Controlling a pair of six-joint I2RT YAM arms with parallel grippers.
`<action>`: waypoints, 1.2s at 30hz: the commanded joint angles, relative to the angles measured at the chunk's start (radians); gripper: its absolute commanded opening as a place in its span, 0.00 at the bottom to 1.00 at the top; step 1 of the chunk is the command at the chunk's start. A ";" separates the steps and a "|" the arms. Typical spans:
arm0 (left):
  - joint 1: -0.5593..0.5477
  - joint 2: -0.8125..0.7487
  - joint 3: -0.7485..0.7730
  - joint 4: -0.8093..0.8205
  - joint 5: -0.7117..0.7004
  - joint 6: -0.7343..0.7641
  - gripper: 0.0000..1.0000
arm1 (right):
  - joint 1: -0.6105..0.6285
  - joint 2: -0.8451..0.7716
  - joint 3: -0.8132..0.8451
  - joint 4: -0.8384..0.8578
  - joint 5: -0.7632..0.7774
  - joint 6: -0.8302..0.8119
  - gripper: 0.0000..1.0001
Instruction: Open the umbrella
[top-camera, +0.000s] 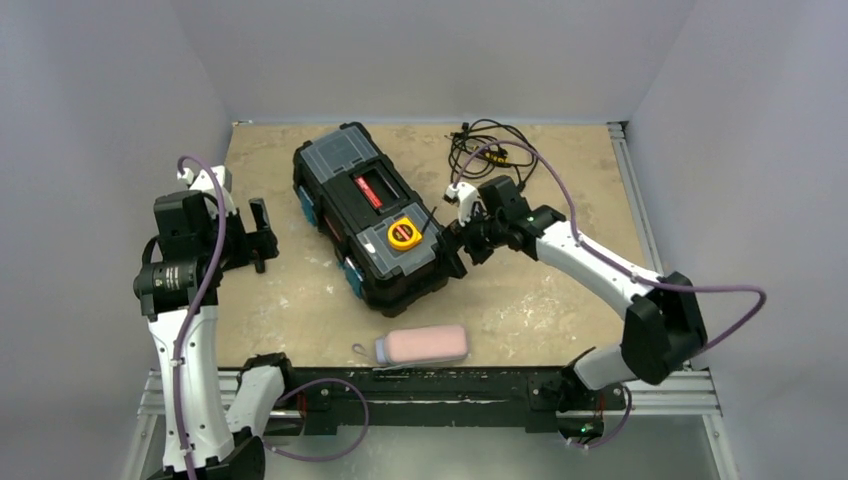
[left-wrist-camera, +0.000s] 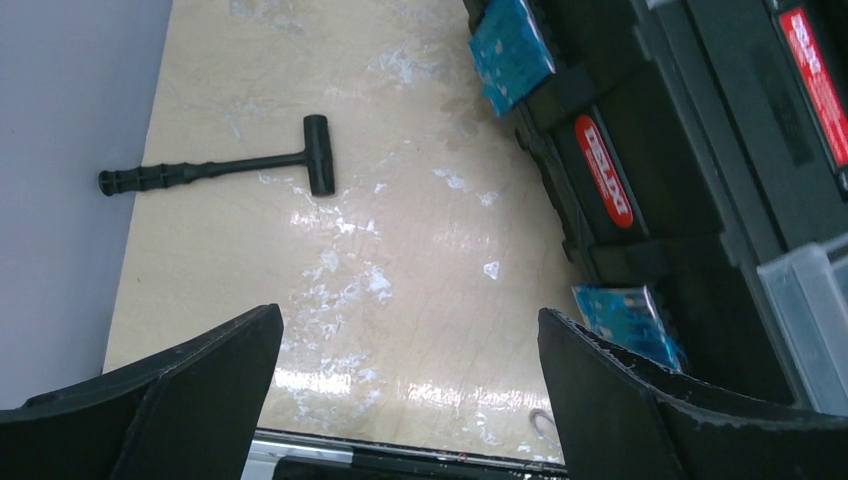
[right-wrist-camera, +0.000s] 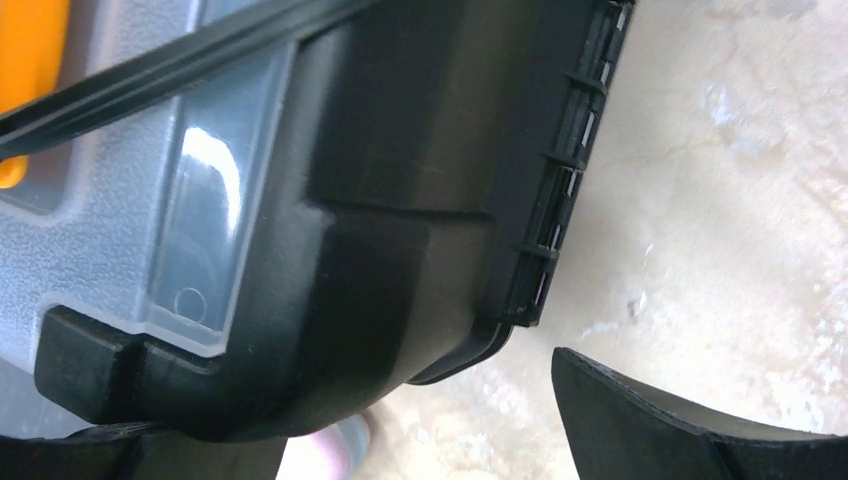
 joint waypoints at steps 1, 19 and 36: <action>0.002 -0.019 -0.044 0.028 0.031 0.011 1.00 | -0.004 0.146 0.192 0.279 0.122 0.187 0.95; -0.061 0.063 -0.353 0.442 0.309 0.385 1.00 | -0.277 0.410 0.614 0.279 0.024 0.229 0.95; -0.304 0.692 -0.095 0.873 0.151 0.273 1.00 | -0.370 -0.130 0.227 -0.094 0.031 -0.067 0.99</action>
